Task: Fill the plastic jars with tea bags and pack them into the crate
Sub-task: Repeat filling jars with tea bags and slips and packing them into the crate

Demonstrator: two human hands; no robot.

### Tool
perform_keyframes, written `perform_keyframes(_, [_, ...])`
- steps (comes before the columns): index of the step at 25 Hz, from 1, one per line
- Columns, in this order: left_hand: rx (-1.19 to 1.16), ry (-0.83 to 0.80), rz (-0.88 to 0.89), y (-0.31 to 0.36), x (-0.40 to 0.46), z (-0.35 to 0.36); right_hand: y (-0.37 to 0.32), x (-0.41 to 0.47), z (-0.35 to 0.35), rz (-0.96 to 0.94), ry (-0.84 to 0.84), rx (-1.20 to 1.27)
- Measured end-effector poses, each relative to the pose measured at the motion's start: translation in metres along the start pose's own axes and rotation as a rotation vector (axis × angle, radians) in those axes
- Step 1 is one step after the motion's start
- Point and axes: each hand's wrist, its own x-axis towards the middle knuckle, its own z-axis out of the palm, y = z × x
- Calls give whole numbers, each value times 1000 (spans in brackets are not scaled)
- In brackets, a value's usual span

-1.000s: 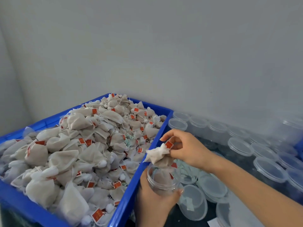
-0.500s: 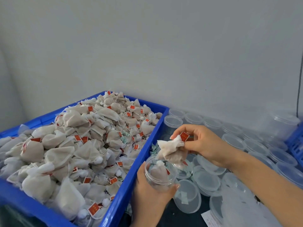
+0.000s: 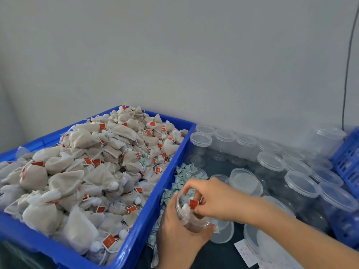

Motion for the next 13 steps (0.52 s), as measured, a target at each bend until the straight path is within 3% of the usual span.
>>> perform_keyframes(2, [15, 12, 15, -1, -9, 1, 6, -2, 1, 7, 112, -31])
perform_keyframes(5, [-25, 4, 20, -10, -21, 0, 34, 10, 0, 161, 303, 31])
perform_keyframes(9, [-82, -89, 97, -13, -18, -8, 67, 43, 29, 156, 55, -70])
perform_keyframes(13, [-58, -145, 159, -6, -14, -13, 74, 74, 50, 98, -48, -157])
